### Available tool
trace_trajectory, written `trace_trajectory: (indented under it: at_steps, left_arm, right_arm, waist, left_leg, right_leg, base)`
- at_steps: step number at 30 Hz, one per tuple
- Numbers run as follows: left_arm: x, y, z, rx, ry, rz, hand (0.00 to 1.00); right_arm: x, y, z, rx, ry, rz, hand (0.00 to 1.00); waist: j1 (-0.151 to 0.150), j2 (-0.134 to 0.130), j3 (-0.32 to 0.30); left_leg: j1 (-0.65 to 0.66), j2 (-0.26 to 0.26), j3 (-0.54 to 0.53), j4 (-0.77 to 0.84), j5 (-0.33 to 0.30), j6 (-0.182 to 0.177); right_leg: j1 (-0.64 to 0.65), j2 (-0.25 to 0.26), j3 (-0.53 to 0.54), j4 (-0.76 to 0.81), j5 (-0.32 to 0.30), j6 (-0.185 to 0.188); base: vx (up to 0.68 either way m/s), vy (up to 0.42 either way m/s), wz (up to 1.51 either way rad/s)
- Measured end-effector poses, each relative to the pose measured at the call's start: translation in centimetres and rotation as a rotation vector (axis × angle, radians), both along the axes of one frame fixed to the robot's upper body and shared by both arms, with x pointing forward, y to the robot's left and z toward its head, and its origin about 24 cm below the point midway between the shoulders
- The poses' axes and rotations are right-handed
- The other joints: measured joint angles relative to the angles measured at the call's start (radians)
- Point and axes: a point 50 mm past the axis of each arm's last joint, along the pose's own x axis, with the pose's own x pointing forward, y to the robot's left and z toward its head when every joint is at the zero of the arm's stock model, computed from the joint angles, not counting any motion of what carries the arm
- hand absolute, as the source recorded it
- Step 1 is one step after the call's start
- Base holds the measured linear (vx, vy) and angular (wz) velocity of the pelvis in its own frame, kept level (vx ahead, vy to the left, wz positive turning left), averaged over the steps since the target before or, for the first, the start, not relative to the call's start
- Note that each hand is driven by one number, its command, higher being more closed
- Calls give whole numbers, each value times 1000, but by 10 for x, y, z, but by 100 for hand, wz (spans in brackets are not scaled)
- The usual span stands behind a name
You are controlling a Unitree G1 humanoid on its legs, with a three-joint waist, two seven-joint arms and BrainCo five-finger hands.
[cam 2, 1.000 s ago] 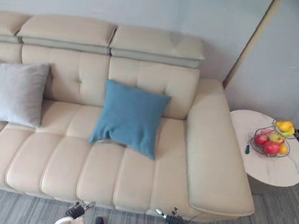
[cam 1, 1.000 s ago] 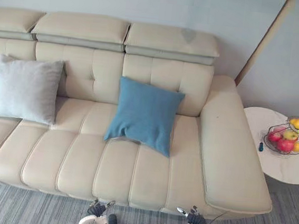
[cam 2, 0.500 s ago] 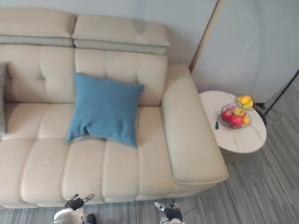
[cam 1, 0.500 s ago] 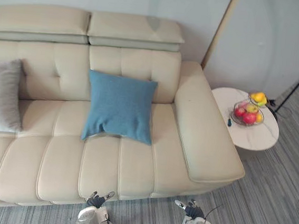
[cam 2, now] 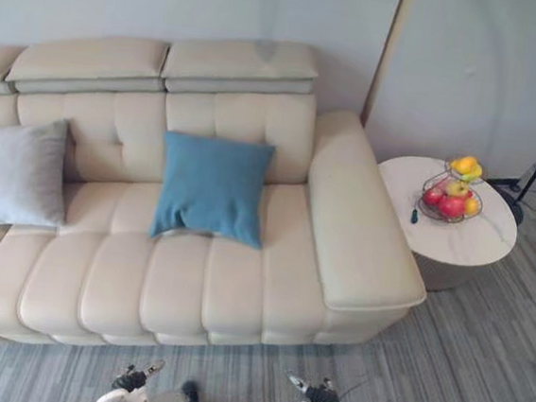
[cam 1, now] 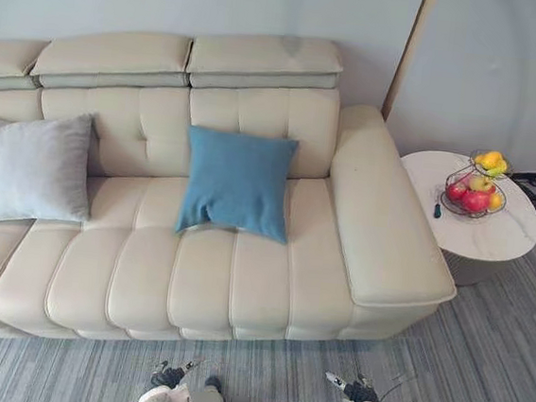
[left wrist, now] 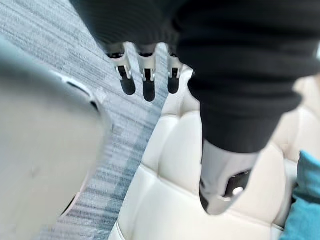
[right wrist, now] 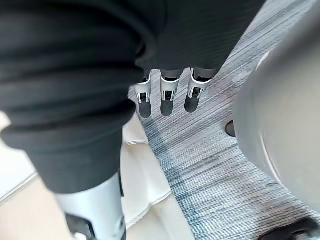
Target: Pick up cushions and gather them together orderly.
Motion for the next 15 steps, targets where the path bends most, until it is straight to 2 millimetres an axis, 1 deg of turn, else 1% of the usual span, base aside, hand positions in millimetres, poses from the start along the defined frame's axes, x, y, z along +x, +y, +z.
trace_trajectory:
  at_steps: [1, 3, 4, 5, 6, 7, 8, 10, 12, 15]
  left_arm:
    - [-2, 2, -1, -2, 5, 15, 0]
    - [-11, 12, -1, 20, 27, 24, 0]
    - [-11, 15, -1, 30, 30, 21, 0]
    - [-11, 16, -1, 32, 31, 18, 0]
    - [-11, 16, -1, 33, 37, 9, 0]
    - [-11, 15, -1, 34, 42, -4, 0]
    - [-11, 15, -1, 34, 42, -5, 0]
    - [-12, 13, -2, 33, 48, -22, 0]
    - [-17, 13, -3, 32, 65, -24, 0]
    - [-25, 10, -7, 18, 100, -28, 0]
  right_arm:
    - [-1, -1, 0, -4, 8, 3, 0]
    - [-9, 9, -5, 30, 37, -9, 0]
    - [-12, 13, -7, 47, 51, -14, 0]
    - [-13, 13, -7, 48, 54, -16, 0]
    - [-16, 11, -7, 50, 59, -34, 0]
    - [-17, 10, -8, 49, 61, -45, 0]
    - [-17, 9, -8, 49, 61, -45, 0]
    - [-20, 8, -8, 51, 69, -63, 0]
    - [-20, 8, -9, 52, 70, -63, 0]
    - [-20, 6, -9, 49, 71, -72, 0]
  waist:
    - [0, 3, -8]
    - [-4, -33, -45]
    - [-4, -52, -54]
    - [-5, -55, -56]
    - [-7, -56, -58]
    - [-8, -54, -58]
    - [-8, -53, -58]
    - [-6, -48, -62]
    - [-5, -50, -68]
    - [-6, -35, -78]
  left_leg:
    - [23, -9, 7, -35, -23, -8]
    - [50, -48, 43, -123, 4, 9]
    - [68, -71, 45, -162, 21, 18]
    - [73, -79, 44, -169, 24, 23]
    - [84, -93, 41, -187, 31, 29]
    - [90, -106, 33, -197, 36, 34]
    - [90, -107, 31, -198, 36, 35]
    - [123, -128, 16, -255, 65, 33]
    - [138, -127, 13, -278, 78, 28]
    - [160, -119, 10, -323, 100, 19]
  right_leg:
    - [6, 9, 19, -17, 16, 22]
    - [13, -17, 40, -79, 55, 28]
    - [28, -29, 41, -119, 81, 22]
    - [39, -32, 43, -138, 92, 22]
    - [60, -41, 42, -166, 108, 30]
    - [73, -48, 40, -182, 109, 32]
    - [74, -48, 40, -183, 109, 32]
    - [100, -51, 33, -205, 109, 32]
    - [110, -46, 28, -218, 108, 33]
    - [119, -31, 22, -231, 117, 45]
  base:
    - [-59, 238, -42]
    - [-7, 170, -30]
    - [33, 141, -11]
    - [24, 126, 1]
    - [-2, 111, 19]
    - [5, 60, 18]
    - [16, 42, 29]
    - [38, -11, 23]
    - [43, -40, 3]
    - [59, -75, 0]
